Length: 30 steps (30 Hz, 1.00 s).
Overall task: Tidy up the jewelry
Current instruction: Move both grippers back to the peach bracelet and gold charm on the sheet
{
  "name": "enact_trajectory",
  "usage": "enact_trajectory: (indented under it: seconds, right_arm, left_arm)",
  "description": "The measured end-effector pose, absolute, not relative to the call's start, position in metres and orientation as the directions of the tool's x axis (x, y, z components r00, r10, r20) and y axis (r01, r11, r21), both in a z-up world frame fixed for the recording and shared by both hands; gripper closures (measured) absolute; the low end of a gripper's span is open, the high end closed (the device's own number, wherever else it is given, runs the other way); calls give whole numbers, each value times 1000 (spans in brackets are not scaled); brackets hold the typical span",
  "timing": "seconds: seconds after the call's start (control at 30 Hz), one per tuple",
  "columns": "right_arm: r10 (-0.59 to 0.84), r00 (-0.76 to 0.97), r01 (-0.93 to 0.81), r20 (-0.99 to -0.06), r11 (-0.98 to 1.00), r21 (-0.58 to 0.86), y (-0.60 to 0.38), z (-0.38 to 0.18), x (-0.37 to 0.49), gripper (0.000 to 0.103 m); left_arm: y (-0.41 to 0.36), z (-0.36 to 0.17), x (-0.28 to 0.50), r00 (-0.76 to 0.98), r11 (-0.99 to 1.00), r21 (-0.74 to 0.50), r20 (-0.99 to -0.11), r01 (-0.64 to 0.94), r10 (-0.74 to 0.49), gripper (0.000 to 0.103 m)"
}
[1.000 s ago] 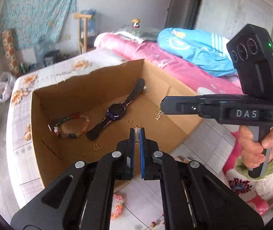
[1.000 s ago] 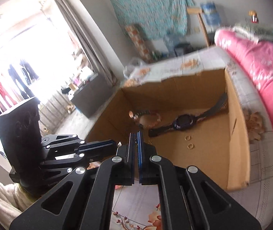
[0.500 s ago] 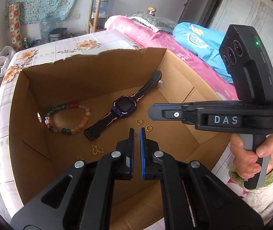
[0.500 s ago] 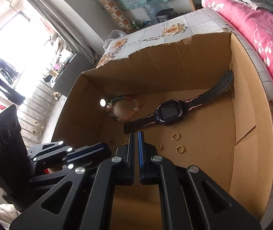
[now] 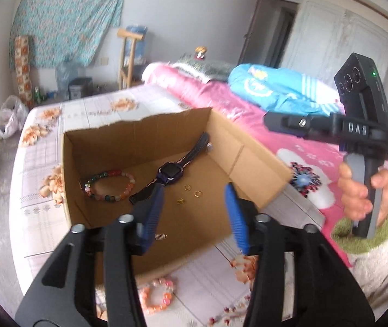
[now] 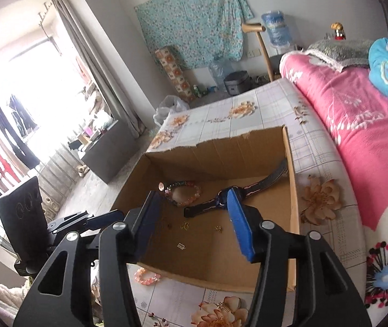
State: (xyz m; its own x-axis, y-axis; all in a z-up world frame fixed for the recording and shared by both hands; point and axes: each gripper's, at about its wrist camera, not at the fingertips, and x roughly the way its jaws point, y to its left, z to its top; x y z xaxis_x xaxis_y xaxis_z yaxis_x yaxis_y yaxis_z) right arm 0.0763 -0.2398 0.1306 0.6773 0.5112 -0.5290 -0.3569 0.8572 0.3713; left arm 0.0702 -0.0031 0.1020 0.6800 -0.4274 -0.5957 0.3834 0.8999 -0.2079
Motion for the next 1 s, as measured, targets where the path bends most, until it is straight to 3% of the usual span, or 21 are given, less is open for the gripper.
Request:
enact_trajectory:
  seconds: [0.2,0.3,0.5,0.6,0.67,1.0]
  right_arm:
    - [468,745,-351,-475,881,318,-253,140,12,27]
    - [429,732,-333,-529,903,271,-250,122,-11,20]
    - [268,585,-240,-765,959,153,-219,39,-13,17]
    - [146,545,-185,-826,981,52,-203,7,-7,17]
    - [111,519,-160,-848,987,31,-199,-7,-2,17]
    - [-8,482,-109,-876,992,-69,-191,-30,20,17]
  left_arm:
    - [6,109,14,666,869,-186,-576,458,-474,19]
    - [8,98,-7,631,862,-187,-611,472,-478,14]
    - [3,41,-18,554,924,-126,-768,360,-321,13]
    - [-5,7,-13,514,953,-37,-835,301,-195,13]
    - [-7,-9,-8,487,963,1,-863,270,-135,13]
    - [-3,-36,6,448,989,2,-892,149,-66,8]
